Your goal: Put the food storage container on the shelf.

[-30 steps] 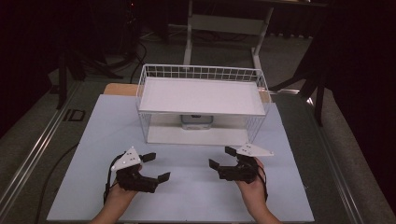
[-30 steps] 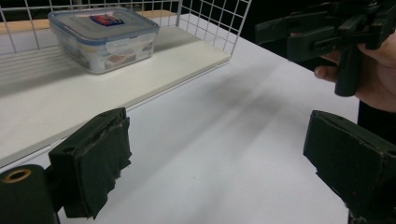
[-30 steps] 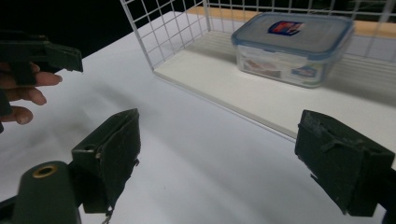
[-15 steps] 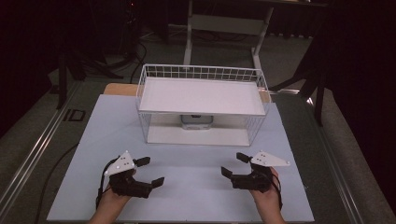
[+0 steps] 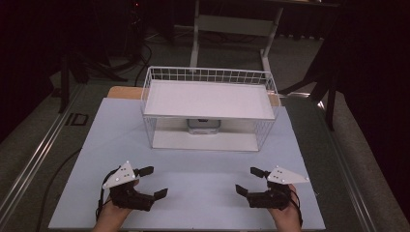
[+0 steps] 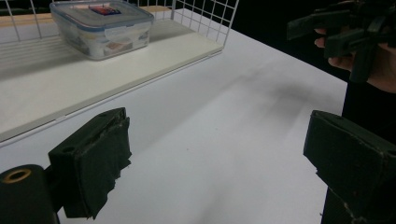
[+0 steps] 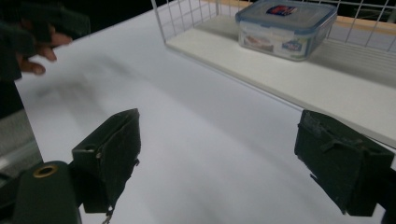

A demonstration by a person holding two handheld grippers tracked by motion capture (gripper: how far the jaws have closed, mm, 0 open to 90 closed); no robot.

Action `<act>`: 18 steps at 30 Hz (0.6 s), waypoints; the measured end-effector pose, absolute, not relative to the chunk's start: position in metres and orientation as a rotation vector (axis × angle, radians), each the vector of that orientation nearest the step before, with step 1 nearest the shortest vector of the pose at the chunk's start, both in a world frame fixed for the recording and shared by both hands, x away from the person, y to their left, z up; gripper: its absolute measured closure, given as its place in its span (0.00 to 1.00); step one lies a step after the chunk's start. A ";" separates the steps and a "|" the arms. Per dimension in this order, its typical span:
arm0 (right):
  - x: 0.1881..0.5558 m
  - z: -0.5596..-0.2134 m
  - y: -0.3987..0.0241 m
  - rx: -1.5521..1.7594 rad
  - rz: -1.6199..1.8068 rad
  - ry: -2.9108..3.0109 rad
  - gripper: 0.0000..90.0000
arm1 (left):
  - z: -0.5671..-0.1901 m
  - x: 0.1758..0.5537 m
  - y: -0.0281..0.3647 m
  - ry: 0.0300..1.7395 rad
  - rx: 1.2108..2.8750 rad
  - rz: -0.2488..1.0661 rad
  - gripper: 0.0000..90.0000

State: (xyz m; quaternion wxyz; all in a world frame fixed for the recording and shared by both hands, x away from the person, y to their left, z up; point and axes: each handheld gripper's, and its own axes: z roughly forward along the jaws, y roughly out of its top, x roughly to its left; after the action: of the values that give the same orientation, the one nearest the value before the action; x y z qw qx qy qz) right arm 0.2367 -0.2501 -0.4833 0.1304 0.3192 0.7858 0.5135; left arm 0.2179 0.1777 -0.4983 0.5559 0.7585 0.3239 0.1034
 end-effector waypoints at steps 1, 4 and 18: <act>0.236 -0.485 -0.250 0.912 1.486 2.287 0.16 | -0.499 0.218 0.177 0.762 1.803 0.247 0.09; 0.237 -0.490 -0.251 0.917 1.488 2.296 0.16 | -0.502 0.217 0.174 0.756 1.822 0.256 0.09; 0.246 -0.501 -0.264 0.856 1.478 2.267 0.16 | -0.514 0.219 0.174 0.757 1.833 0.231 0.09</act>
State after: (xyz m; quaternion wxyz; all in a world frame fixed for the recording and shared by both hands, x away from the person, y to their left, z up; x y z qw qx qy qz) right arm 0.2459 -0.2639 -0.5014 0.1509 0.2983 0.7895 0.5147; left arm 0.2186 0.1740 -0.5145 0.5419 0.7716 0.3185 0.0974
